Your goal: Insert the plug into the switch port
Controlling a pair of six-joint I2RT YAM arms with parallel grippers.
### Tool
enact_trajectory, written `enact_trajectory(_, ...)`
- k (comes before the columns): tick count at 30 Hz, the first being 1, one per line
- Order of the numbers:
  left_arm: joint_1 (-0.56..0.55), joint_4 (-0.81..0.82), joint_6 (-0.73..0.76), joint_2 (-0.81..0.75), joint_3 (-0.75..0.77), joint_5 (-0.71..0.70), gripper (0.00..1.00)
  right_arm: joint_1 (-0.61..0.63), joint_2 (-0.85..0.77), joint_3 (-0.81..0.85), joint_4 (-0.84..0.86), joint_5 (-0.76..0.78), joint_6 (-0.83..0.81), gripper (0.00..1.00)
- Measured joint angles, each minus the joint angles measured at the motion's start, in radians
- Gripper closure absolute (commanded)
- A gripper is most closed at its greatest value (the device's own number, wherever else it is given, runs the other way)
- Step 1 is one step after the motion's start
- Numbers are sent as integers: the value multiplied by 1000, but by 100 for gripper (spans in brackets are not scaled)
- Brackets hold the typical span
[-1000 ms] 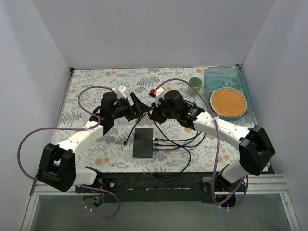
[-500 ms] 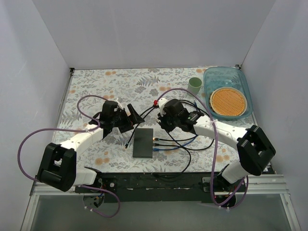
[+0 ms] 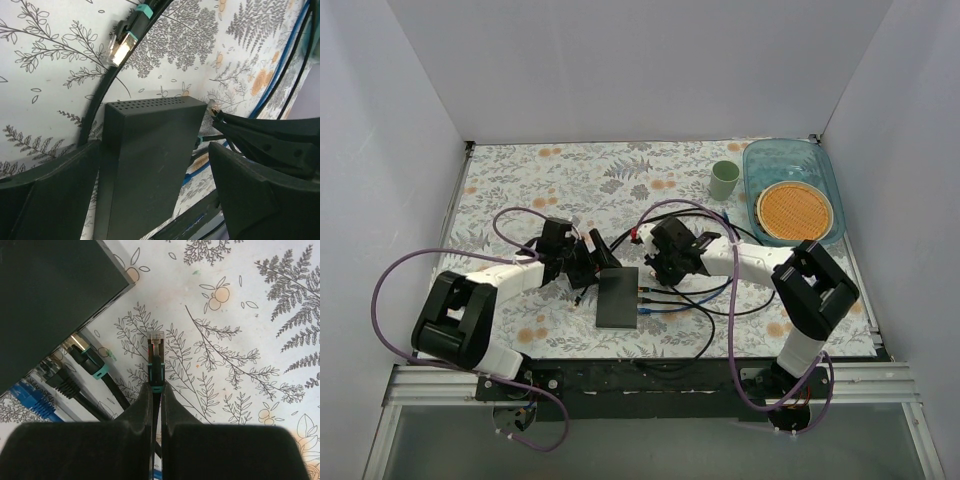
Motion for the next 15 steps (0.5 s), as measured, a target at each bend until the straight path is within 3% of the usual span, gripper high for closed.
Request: enact_trajectory(15,2,74,-6,247,195,89,11,2,53,67,-60,-89,-82,99)
